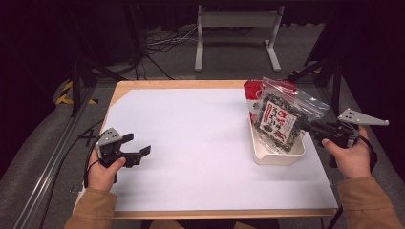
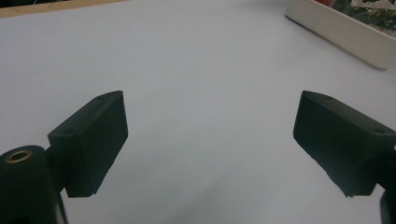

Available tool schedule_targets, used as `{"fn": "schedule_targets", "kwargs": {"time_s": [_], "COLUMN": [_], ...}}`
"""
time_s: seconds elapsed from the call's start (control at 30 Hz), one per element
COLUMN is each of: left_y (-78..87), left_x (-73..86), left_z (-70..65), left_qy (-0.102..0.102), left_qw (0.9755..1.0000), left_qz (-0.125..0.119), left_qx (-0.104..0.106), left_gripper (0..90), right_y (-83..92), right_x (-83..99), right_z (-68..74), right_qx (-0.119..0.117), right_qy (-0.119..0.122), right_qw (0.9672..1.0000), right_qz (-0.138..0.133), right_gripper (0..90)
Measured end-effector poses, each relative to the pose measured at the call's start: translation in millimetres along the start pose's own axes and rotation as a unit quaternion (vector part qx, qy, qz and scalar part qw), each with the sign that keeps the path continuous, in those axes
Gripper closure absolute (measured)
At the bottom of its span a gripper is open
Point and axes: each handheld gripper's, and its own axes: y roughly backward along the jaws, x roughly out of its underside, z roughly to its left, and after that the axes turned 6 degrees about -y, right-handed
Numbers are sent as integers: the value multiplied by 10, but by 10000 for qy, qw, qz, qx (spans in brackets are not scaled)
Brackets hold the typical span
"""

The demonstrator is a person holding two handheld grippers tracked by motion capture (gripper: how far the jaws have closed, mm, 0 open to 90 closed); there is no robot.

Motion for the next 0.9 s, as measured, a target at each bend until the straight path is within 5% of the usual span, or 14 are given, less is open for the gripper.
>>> {"fn": "schedule_targets", "kwargs": {"time_s": [0.17, 0.5, 0.9], "left_y": [51, 152, 295], "left_x": [25, 42, -5], "left_z": [-17, -84, -183], "left_qy": [58, 65, -89], "left_qw": [10000, 10000, 9998], "left_qz": [40, -11, -148], "left_qx": [13, 42, 96], "left_gripper": [95, 96, 94], "right_y": [-9, 75, 342], "right_x": [-29, -14, 35], "right_z": [-15, -4, 207], "right_qx": [20, 217, 453], "right_qy": [-66, -41, 213], "right_qw": [9999, 9988, 9974], "right_qz": [-111, -448, -524], "right_gripper": [731, 414, 394]}}
